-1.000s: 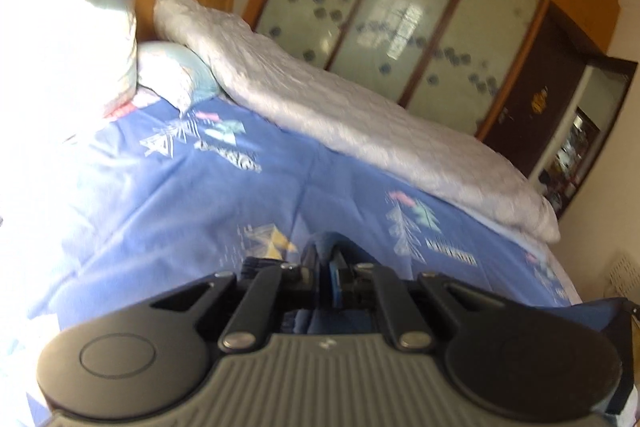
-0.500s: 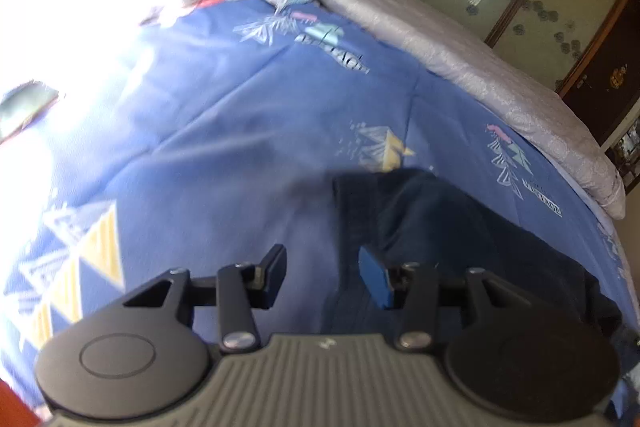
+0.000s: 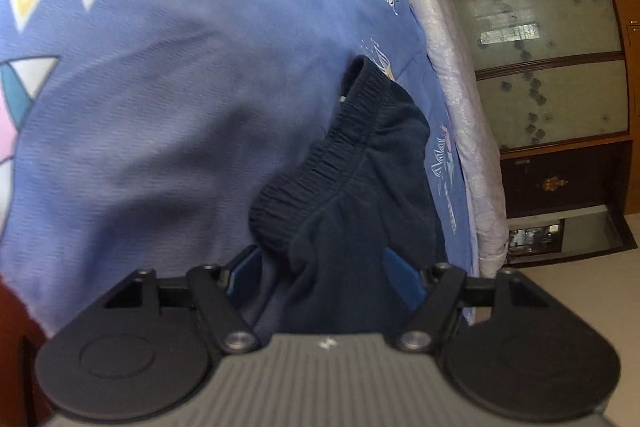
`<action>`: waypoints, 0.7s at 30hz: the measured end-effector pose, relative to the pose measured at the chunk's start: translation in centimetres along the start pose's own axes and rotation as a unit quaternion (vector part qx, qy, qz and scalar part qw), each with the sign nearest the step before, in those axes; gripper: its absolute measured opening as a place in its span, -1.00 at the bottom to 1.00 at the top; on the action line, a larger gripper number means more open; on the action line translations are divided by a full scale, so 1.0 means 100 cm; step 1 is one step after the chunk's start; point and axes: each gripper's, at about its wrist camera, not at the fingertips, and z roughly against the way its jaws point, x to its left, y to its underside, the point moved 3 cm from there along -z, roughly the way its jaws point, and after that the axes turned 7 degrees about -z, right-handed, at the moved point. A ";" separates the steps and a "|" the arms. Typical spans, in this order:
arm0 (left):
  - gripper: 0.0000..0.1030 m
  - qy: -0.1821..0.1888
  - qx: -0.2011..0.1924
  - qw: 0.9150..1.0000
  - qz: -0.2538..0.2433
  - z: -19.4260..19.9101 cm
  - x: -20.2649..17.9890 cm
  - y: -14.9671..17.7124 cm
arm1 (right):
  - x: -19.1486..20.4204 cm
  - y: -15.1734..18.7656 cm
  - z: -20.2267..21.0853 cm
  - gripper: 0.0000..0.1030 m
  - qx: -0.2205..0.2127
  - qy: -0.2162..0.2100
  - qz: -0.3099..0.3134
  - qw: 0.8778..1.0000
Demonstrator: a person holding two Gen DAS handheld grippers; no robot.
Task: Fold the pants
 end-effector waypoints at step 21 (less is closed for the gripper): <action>-0.50 -0.210 -0.072 0.968 -0.115 0.045 0.010 -0.007 | 0.066 0.000 -0.087 -0.36 0.089 -0.028 0.017 0.995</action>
